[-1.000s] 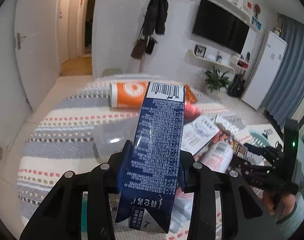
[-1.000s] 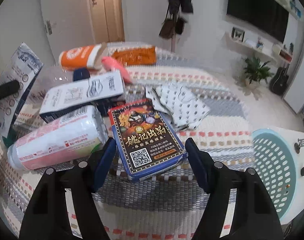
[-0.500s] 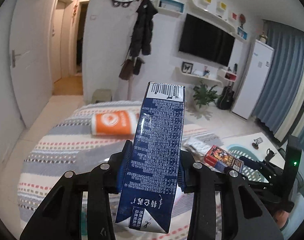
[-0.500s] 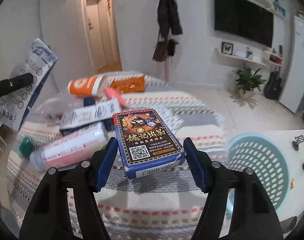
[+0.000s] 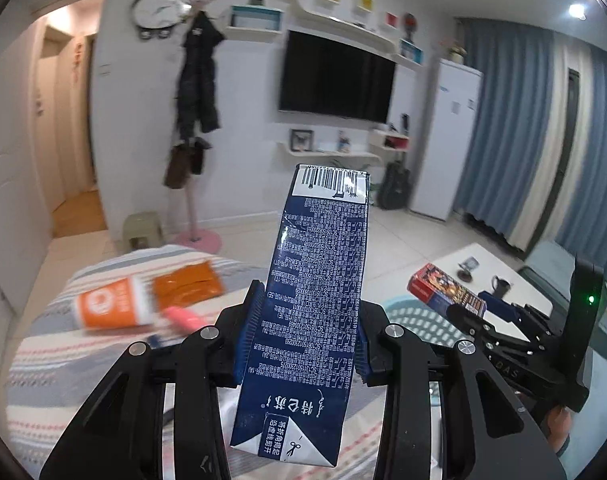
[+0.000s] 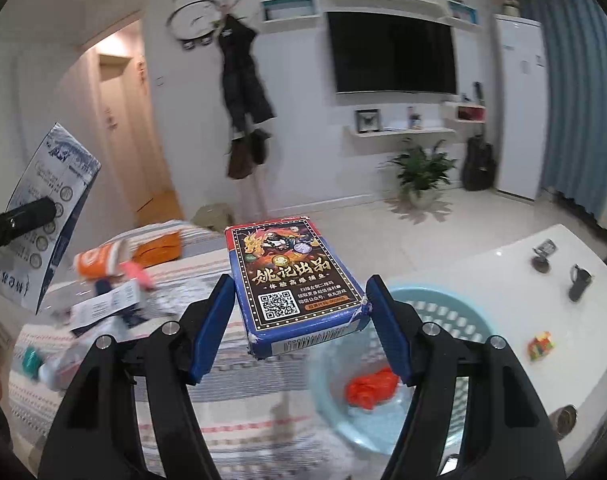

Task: Collect trash
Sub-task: 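Lift the carton and card box over the blue basket and release both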

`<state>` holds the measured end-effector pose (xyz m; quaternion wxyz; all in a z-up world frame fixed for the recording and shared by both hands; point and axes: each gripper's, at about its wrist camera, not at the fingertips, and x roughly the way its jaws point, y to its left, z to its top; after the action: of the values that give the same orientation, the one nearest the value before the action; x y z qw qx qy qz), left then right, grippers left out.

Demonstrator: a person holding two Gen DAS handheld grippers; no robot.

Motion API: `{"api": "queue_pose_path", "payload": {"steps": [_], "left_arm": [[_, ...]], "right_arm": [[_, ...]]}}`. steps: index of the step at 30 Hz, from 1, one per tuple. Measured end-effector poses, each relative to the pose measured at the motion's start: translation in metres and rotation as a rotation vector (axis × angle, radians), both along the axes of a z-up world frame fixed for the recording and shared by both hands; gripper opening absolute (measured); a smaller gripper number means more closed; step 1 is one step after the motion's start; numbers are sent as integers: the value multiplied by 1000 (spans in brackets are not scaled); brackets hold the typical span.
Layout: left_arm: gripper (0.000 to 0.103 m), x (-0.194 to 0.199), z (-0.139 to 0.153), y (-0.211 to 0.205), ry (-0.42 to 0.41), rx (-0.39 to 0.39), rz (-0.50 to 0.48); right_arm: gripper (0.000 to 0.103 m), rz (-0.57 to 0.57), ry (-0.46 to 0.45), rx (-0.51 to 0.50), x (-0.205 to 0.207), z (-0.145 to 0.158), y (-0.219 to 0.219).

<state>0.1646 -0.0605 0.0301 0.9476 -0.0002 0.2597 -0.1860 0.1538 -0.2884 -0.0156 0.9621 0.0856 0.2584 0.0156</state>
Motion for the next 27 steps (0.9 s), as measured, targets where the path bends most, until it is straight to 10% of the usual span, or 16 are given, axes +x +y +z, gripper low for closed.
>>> {"api": "queue_pose_path", "payload": {"steps": [11, 27], "left_arm": [[37, 46, -67, -116, 169, 76, -185], [39, 86, -156, -170, 425, 120, -286]], "right_arm": [[64, -189, 129, 80, 14, -57, -90], [65, -251, 361, 159, 40, -151, -123]]}}
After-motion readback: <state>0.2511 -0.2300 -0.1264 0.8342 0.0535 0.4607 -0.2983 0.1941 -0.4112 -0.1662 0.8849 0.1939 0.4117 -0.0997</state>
